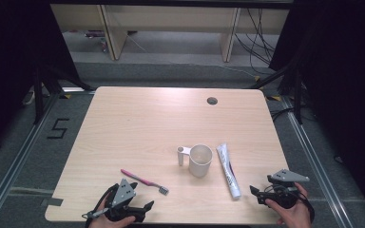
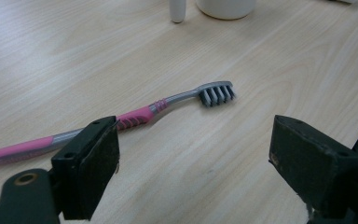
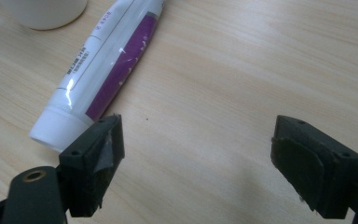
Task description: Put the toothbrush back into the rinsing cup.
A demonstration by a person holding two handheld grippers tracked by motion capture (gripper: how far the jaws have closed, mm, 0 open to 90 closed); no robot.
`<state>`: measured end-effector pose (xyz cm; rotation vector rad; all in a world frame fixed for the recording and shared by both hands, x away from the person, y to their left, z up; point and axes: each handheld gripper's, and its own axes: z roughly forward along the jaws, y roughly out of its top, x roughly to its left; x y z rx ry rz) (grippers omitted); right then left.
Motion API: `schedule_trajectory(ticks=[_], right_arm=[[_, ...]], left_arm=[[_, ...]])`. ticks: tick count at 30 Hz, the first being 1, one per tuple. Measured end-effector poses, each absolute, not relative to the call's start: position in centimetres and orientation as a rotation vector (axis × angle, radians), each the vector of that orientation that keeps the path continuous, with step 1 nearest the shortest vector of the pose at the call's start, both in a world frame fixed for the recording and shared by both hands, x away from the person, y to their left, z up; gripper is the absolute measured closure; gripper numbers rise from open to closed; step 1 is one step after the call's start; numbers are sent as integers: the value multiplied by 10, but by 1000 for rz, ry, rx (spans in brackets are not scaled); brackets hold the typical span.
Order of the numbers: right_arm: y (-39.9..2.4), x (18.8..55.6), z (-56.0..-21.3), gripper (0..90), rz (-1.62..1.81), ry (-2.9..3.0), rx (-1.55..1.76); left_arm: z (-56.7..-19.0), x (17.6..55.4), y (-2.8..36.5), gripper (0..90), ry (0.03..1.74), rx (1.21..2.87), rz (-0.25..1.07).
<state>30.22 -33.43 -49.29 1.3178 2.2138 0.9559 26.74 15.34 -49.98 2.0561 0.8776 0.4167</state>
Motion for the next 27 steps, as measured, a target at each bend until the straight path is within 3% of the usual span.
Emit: schedule_trajectory(ticks=[10, 15, 27], right_arm=[[-333, 301, -491, 210, 967, 2233, 1317], [-328, 295, -490, 209, 987, 2217, 1380], [-331, 285, -489, 207, 994, 2226, 1310]], left_arm=[[-501, 267, 153, 148, 857, 2076, 429], [-500, 269, 153, 148, 813, 2126, 502], [-502, 276, 151, 148, 809, 2123, 498]])
